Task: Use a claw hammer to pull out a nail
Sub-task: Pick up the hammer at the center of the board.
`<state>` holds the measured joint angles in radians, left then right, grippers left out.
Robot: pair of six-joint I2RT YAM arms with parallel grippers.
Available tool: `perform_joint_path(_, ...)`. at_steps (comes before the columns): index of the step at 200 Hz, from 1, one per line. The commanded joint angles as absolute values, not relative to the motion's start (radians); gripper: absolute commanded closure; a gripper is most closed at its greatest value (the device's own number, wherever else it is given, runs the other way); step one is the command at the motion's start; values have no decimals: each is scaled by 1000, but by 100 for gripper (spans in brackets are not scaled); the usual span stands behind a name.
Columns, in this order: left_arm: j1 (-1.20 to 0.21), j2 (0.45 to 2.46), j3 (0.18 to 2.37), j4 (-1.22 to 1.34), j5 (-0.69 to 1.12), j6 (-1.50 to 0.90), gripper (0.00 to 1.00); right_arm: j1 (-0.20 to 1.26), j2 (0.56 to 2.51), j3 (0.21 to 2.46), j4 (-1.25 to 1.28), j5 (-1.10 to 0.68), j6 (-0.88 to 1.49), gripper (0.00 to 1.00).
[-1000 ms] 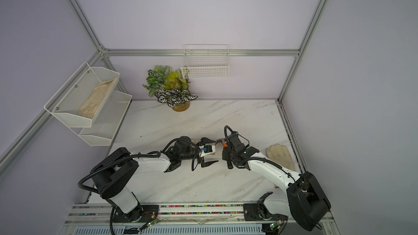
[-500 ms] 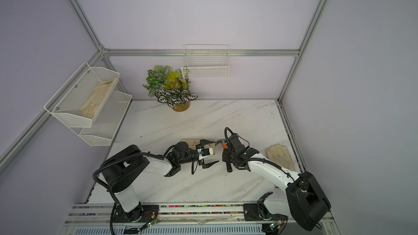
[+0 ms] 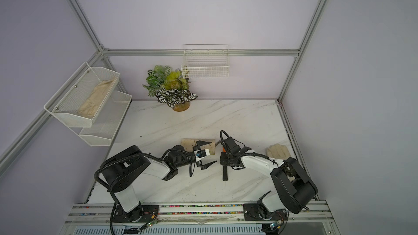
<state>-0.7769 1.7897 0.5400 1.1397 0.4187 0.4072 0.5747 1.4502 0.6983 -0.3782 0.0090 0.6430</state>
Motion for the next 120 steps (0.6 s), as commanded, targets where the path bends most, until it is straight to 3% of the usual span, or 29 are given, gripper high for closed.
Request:
perform_joint_path(1,-767,1751,512,1184,394,406,0,595,1472,724,-481,42,646,47)
perform_joint_path(12,-764,1742,504,1185,388,407,0,615,1467,724,-525,42,663,40)
perform_joint_path(33,-759,1722,484,1192,370,405,0,659,1429,710,-605,78,716,38)
perform_joint_path(87,-746,1694,459,1193,356,412,0,803,1405,651,-620,97,854,44)
perform_joint_path(103,-746,1694,456,1187,355,416,0,822,1456,646,-587,107,864,53)
perform_joint_path(120,-746,1688,453,1186,354,418,0,831,1499,651,-583,124,863,69)
